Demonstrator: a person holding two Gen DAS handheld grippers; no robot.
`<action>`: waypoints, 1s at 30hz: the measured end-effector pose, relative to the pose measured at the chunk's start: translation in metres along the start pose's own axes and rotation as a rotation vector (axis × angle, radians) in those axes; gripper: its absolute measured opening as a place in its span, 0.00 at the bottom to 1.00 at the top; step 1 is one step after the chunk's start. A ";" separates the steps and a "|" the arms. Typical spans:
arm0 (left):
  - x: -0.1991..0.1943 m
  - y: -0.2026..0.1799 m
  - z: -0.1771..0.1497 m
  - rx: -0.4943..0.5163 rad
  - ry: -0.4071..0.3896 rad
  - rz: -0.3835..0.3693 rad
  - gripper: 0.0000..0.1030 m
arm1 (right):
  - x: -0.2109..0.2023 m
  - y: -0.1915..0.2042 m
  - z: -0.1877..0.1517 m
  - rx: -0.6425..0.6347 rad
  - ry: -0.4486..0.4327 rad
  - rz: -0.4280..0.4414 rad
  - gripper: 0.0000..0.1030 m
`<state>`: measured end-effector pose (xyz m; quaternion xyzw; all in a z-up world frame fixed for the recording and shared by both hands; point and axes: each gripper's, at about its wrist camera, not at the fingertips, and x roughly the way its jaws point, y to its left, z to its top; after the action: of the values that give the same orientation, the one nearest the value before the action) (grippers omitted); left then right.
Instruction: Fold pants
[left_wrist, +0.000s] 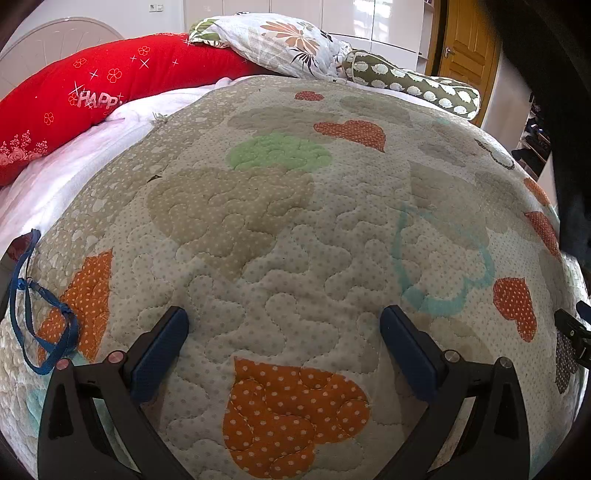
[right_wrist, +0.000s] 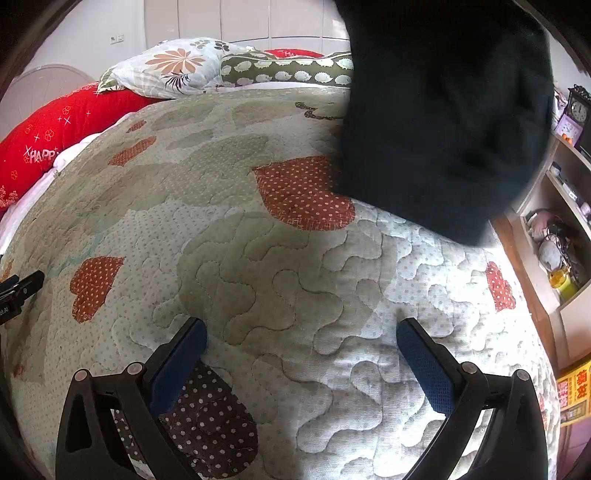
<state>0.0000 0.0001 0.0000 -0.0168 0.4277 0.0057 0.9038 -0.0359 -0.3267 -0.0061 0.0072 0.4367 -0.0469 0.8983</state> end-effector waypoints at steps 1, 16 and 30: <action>0.000 0.000 0.000 0.000 0.000 0.000 1.00 | 0.000 0.000 0.000 0.000 0.000 0.000 1.00; 0.000 0.000 0.000 0.001 0.002 0.001 1.00 | 0.000 -0.001 0.001 0.000 0.000 0.001 1.00; 0.000 -0.003 -0.001 0.006 0.002 0.010 1.00 | -0.001 0.001 -0.001 -0.005 -0.002 -0.007 1.00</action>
<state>-0.0005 -0.0027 0.0000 -0.0118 0.4289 0.0089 0.9032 -0.0374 -0.3259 -0.0062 0.0035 0.4359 -0.0489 0.8987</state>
